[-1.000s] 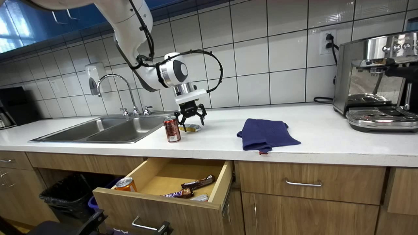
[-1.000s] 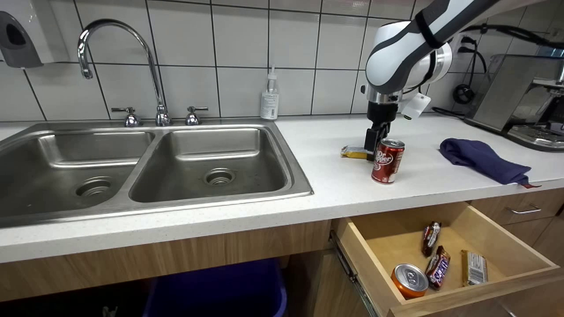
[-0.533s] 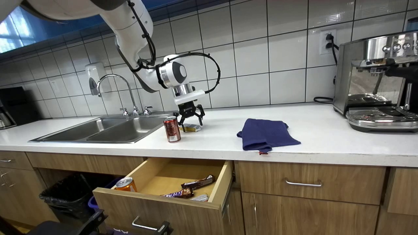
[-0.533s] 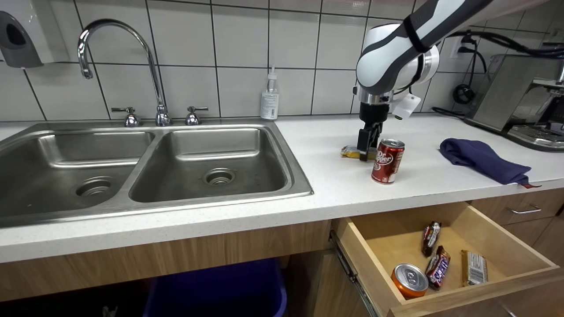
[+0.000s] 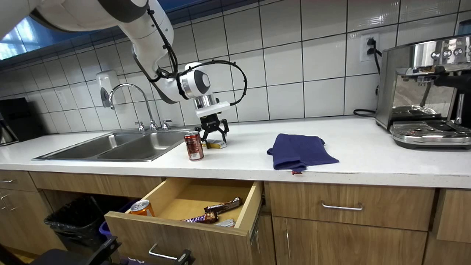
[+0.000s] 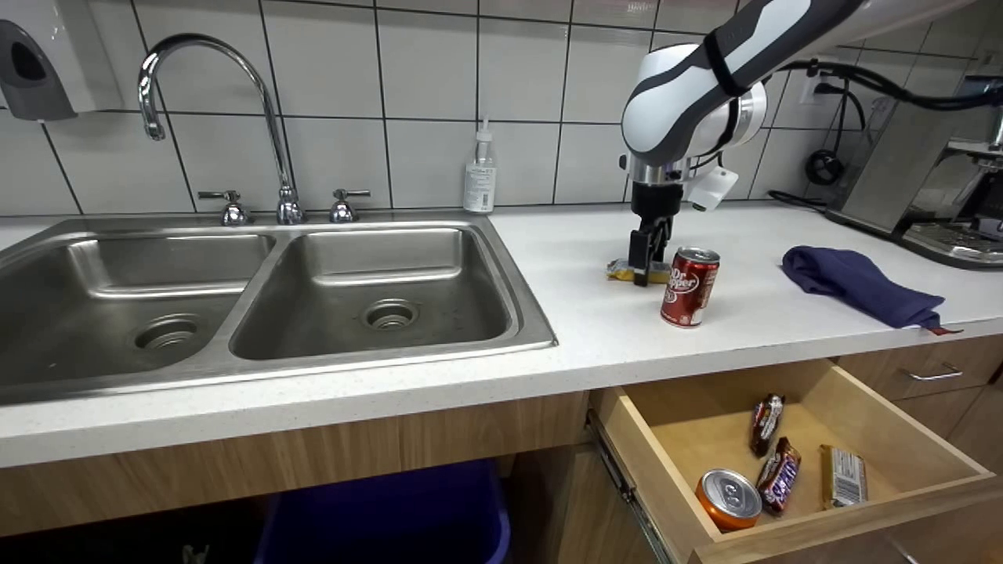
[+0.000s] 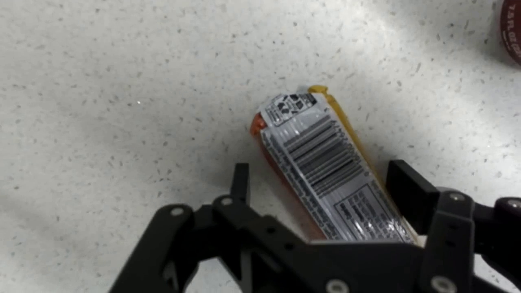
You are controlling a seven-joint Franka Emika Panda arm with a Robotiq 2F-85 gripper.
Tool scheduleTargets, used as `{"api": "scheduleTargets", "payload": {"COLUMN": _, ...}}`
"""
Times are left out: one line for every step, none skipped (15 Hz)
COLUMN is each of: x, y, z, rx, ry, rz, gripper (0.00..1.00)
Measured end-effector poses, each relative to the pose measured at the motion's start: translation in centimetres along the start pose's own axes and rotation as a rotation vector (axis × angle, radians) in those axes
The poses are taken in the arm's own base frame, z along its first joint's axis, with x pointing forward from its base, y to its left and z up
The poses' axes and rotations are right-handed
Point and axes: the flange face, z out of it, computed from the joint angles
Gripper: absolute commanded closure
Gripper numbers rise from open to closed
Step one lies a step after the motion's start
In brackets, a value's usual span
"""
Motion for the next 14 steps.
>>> {"api": "scheduleTargets", "payload": {"x": 0.1, "y": 0.0, "z": -0.2, "rx": 0.001, "ry": -0.002, "rz": 0.000, "gripper": 0.53}}
{"api": "scheduleTargets", "payload": {"x": 0.2, "y": 0.0, "z": -0.4, "rx": 0.003, "ry": -0.003, "rz": -0.001, "gripper": 0.60}}
{"api": "scheduleTargets", "payload": {"x": 0.4, "y": 0.1, "z": -0.6, "rx": 0.003, "ry": -0.004, "rz": -0.001, "gripper": 0.69}}
{"api": "scheduleTargets", "payload": {"x": 0.5, "y": 0.1, "z": -0.7, "rx": 0.002, "ry": -0.002, "rz": -0.001, "gripper": 0.76}}
{"api": "scheduleTargets", "payload": {"x": 0.6, "y": 0.2, "z": -0.8, "rx": 0.001, "ry": -0.001, "rz": -0.002, "gripper": 0.83}}
{"api": "scheduleTargets", "payload": {"x": 0.6, "y": 0.2, "z": -0.9, "rx": 0.000, "ry": 0.001, "rz": -0.001, "gripper": 0.83}}
{"api": "scheduleTargets", "payload": {"x": 0.7, "y": 0.3, "z": -0.9, "rx": -0.001, "ry": 0.002, "rz": -0.001, "gripper": 0.83}}
{"api": "scheduleTargets", "payload": {"x": 0.7, "y": 0.3, "z": -0.9, "rx": -0.001, "ry": 0.002, "rz": -0.001, "gripper": 0.83}}
{"api": "scheduleTargets", "payload": {"x": 0.7, "y": 0.3, "z": -0.9, "rx": -0.002, "ry": 0.003, "rz": -0.001, "gripper": 0.83}}
{"api": "scheduleTargets", "payload": {"x": 0.7, "y": 0.4, "z": -1.0, "rx": -0.003, "ry": 0.005, "rz": 0.000, "gripper": 0.83}}
{"api": "scheduleTargets", "payload": {"x": 0.7, "y": 0.4, "z": -1.1, "rx": -0.004, "ry": 0.007, "rz": 0.000, "gripper": 0.83}}
{"api": "scheduleTargets", "payload": {"x": 0.8, "y": 0.5, "z": -1.2, "rx": -0.006, "ry": 0.009, "rz": 0.001, "gripper": 0.83}}
{"api": "scheduleTargets", "payload": {"x": 0.7, "y": 0.6, "z": -1.3, "rx": -0.007, "ry": 0.010, "rz": 0.002, "gripper": 0.83}}
{"api": "scheduleTargets", "payload": {"x": 0.7, "y": 0.7, "z": -1.4, "rx": -0.009, "ry": 0.012, "rz": 0.004, "gripper": 0.83}}
